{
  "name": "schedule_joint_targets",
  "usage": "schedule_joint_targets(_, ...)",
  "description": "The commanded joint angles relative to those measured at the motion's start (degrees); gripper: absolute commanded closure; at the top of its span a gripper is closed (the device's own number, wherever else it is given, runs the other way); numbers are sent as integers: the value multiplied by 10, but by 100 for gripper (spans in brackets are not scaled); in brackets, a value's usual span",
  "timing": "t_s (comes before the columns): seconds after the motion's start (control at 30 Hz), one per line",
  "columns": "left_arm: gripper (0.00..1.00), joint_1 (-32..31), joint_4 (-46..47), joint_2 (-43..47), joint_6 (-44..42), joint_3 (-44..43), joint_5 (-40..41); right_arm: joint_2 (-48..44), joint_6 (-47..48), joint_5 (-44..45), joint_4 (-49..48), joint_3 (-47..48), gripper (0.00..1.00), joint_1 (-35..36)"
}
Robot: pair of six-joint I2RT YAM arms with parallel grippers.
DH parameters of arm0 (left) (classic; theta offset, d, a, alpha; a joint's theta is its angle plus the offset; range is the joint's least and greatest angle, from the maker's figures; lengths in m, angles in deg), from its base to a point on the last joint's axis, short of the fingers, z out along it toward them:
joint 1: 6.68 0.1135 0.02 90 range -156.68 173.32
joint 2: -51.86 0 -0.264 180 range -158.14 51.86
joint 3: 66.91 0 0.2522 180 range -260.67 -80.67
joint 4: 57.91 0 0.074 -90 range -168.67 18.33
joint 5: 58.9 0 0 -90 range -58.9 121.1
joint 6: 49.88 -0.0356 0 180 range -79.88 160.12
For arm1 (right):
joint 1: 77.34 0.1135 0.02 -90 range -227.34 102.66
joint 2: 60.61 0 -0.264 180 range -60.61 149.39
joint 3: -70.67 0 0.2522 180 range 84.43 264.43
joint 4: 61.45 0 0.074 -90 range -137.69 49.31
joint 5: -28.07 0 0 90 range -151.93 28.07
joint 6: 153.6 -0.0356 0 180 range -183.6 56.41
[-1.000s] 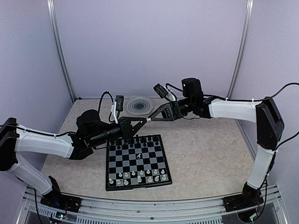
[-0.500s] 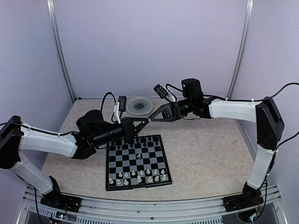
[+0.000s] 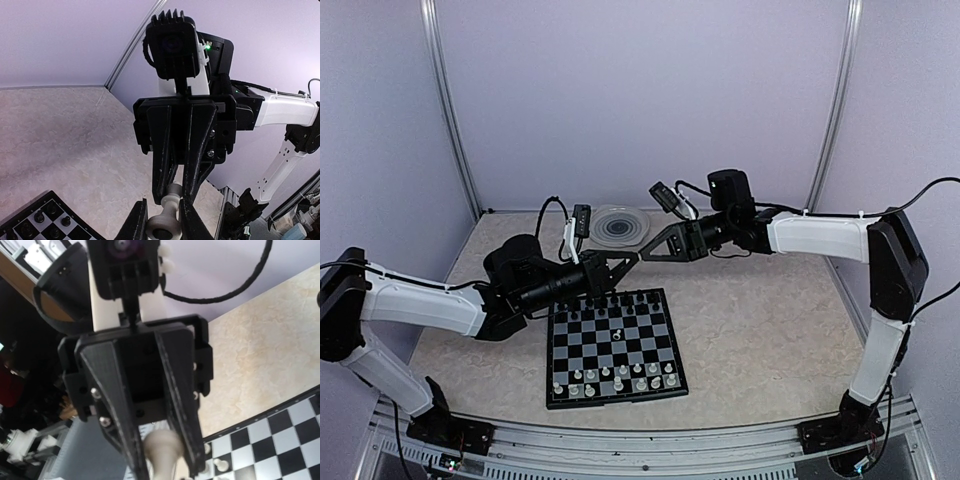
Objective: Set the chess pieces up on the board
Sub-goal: Pass from the left arm to the right
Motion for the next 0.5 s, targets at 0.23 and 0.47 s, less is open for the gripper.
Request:
schedule_joint_targets(0.23,48,0,-139,50,-82,-44,52,-23,196,129,207,67,96,2)
schedule_joint_targets(0.47,41,35,-368,162,-187,-103,75,-56,334,245,305,97,96,13)
